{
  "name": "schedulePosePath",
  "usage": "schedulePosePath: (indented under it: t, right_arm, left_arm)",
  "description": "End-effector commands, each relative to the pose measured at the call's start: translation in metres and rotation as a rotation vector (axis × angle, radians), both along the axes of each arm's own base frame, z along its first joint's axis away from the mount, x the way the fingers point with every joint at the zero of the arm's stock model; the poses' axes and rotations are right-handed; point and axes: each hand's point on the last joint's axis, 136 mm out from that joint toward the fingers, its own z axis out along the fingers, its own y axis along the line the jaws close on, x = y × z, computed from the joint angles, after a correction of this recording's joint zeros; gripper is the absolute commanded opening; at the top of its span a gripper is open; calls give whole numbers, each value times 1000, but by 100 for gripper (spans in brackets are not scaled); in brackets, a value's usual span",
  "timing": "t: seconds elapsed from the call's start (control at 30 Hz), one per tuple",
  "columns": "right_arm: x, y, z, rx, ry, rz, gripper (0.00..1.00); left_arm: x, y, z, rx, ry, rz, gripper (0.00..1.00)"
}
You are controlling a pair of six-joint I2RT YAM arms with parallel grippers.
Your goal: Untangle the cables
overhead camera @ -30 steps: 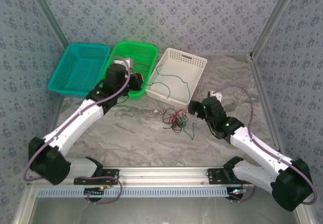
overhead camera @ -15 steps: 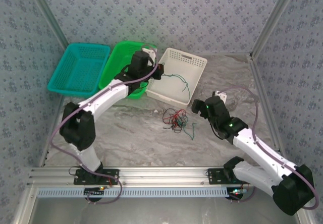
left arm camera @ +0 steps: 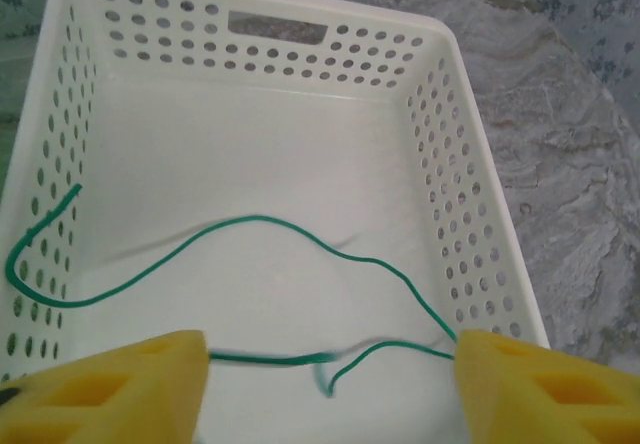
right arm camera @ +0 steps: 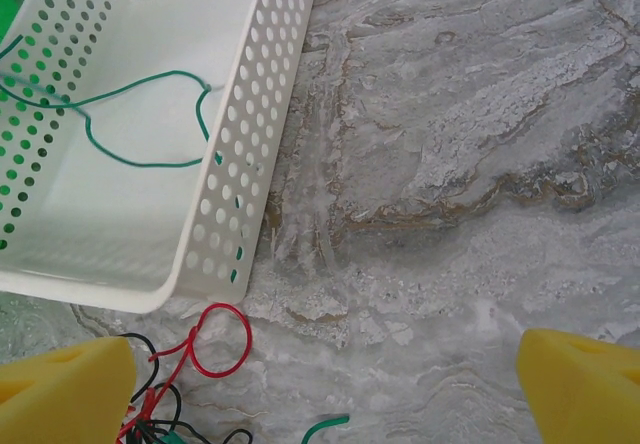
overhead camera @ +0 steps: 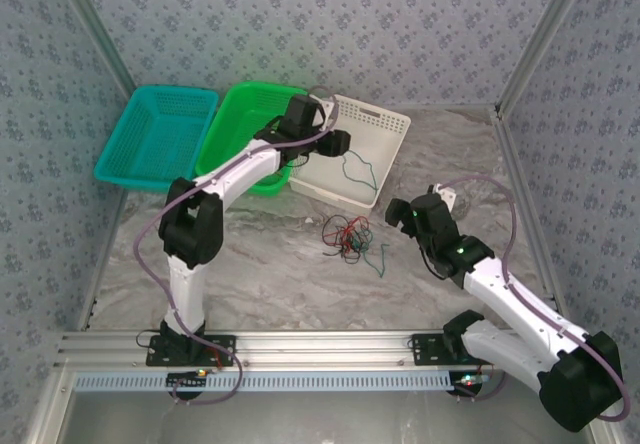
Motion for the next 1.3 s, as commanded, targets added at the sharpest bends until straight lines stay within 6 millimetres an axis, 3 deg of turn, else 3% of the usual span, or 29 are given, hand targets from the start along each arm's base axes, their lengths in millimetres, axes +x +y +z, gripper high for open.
schedulePosePath:
  t: [0.0,0.1,0.23,0.43,0.67,0.83,1.1,1.27]
  right_arm:
    - [0,-6,2,10,-11,-36,100]
    - [1,-5,1,20,-15,-41,100]
    - [4,0,0,45,-18,-22,100]
    - [5,22,0,94,-20,90,100]
    - [-10,38,-25,102,99,204,100]
    - [-23,68,-28,83,85,471,98]
    - [-39,52,-51,102,184,459,79]
    - [-45,66,-54,168,189,534,58]
  left_arm:
    - [-10,-7,16,-3,13,-39,82]
    - [-14,-4,27,-15,13,-27,99]
    - [-20,0,35,-22,46,-9,99]
    - [-53,0,49,-93,49,-19,99]
    - [-99,29,44,-85,3,80,99]
    - [-122,51,29,-132,33,172,99]
    - [-151,65,7,-152,90,233,99]
    - [-169,64,-14,-138,175,281,99]
